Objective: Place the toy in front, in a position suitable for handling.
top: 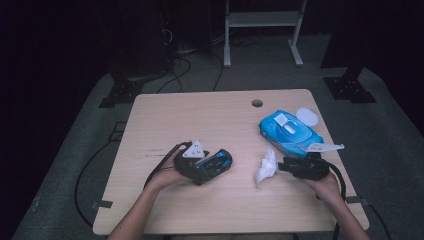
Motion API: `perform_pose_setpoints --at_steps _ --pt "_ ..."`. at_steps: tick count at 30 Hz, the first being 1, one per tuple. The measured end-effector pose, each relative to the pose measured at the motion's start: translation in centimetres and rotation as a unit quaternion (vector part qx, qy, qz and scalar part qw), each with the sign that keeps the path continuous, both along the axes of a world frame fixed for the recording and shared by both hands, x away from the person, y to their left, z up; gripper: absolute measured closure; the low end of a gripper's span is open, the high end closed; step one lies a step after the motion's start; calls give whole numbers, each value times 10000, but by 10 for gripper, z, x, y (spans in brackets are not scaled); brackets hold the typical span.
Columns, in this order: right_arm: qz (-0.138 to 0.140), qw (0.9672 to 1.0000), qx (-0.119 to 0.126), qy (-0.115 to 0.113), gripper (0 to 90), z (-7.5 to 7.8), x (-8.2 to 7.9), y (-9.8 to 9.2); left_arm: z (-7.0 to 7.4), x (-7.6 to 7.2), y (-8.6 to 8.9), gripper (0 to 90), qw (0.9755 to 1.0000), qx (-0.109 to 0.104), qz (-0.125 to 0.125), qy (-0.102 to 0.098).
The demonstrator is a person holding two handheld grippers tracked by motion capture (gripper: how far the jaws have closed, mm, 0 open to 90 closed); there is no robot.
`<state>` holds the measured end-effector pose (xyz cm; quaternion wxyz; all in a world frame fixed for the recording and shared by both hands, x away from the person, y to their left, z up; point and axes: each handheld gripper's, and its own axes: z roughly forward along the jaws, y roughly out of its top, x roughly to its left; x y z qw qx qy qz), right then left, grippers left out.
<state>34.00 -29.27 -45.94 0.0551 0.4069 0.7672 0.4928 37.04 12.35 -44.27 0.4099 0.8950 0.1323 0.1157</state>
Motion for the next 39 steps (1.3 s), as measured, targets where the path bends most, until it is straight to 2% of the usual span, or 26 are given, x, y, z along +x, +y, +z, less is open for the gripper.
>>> perform_pose_setpoints --at_steps 7,14,39 --pt "-8 10000 -24 14 524 -2 -4 -4 2 -1 5 224 10000 -73 54 -7" --pt "42 10000 -56 26 499 -2 -7 -4 1 -1 10 210 9998 -139 134 102" --pt "-61 9999 -118 70 397 -2 -10 -11 5 -5 33 189 9991 -273 307 120"
